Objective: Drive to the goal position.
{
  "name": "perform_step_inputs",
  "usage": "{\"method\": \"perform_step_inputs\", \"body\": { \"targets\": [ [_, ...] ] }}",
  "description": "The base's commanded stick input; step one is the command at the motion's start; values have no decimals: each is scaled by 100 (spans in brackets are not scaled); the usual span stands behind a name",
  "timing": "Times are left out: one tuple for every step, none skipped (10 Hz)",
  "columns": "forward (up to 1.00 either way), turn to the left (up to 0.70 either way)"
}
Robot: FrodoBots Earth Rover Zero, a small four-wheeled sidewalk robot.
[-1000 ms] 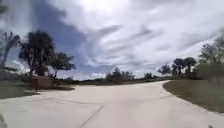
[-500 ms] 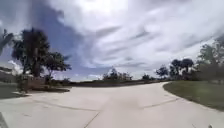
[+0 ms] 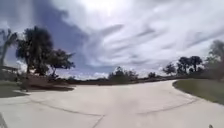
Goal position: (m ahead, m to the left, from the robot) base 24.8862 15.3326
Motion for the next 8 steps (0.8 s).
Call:
{"method": "perform_step_inputs", "body": {
  "targets": [
    [85,34],
    [85,21],
    [85,0],
    [85,0],
    [85,0],
    [85,0],
    [85,0],
    [85,22]
  ]
}}
